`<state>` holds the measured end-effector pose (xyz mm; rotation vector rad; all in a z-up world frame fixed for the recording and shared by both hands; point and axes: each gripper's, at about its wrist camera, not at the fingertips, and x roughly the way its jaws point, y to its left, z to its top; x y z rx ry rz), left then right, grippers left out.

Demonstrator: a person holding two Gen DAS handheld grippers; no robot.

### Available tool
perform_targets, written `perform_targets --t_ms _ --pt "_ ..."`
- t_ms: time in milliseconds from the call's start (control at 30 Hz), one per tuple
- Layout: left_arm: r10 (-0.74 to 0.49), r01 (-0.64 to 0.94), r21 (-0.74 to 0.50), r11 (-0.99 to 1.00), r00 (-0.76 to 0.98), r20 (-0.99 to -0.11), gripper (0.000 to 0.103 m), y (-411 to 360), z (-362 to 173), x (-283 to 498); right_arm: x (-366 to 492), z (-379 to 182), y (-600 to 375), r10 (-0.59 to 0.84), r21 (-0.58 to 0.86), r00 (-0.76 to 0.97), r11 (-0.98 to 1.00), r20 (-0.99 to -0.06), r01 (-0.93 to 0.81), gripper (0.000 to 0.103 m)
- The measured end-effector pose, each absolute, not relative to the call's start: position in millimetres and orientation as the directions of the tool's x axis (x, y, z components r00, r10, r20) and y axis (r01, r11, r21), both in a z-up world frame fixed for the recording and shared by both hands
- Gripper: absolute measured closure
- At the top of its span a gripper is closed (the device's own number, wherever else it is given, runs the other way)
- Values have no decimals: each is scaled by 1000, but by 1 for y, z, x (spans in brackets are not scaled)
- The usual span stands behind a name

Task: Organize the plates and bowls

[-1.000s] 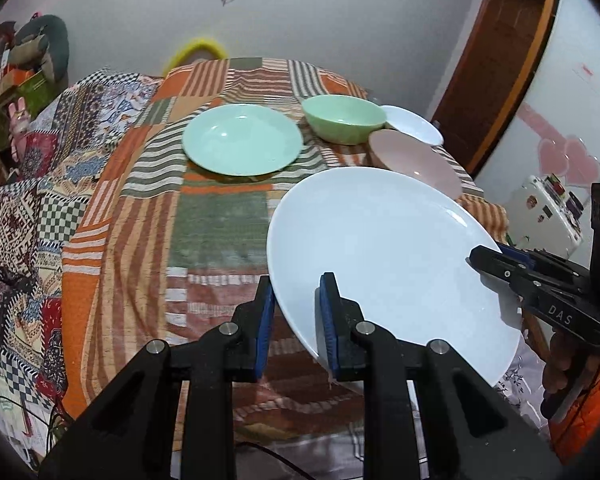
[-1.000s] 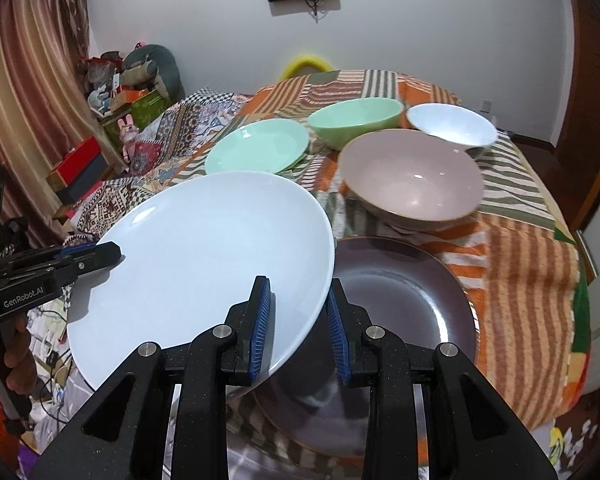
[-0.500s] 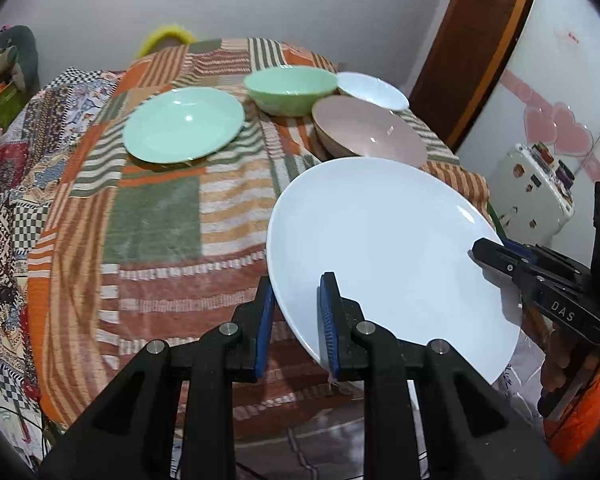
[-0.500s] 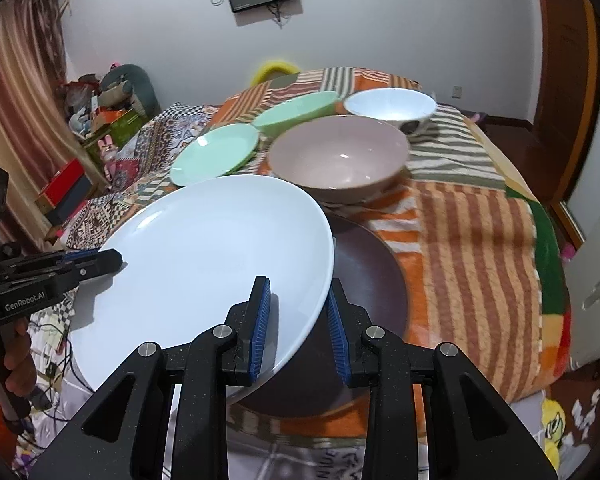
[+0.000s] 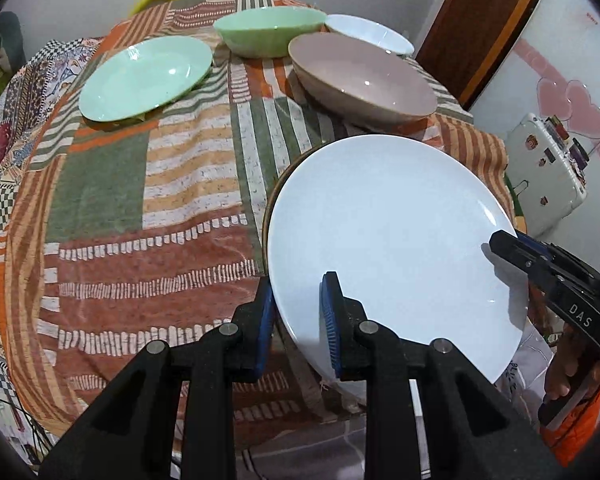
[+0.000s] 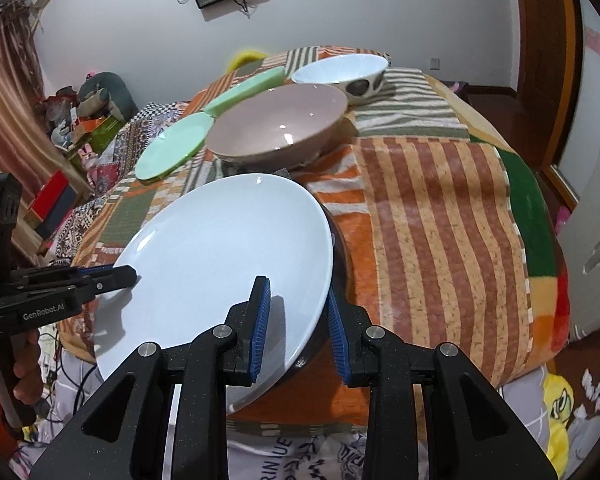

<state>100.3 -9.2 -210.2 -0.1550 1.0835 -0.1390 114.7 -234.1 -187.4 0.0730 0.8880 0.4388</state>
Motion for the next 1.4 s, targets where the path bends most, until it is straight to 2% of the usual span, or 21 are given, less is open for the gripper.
perform_targets --t_ms 667,1133,1300,1400 --pt "-162 36 -163 986 444 -881 79 -10 -223 116 127 -202 -234 399 260 516 911 -758 -321 76" --pt "-178 40 -178 983 425 -888 78 -9 -232 118 132 -202 -226 333 168 545 929 -770 -331 76" --pt "-180 44 -178 983 424 -888 77 -9 -231 118 133 -205 -222 289 111 544 936 -788 -335 73" --pt "-146 50 -138 989 440 -886 77 -10 -227 117 132 -201 -221 283 101 547 936 -788 -338 68"
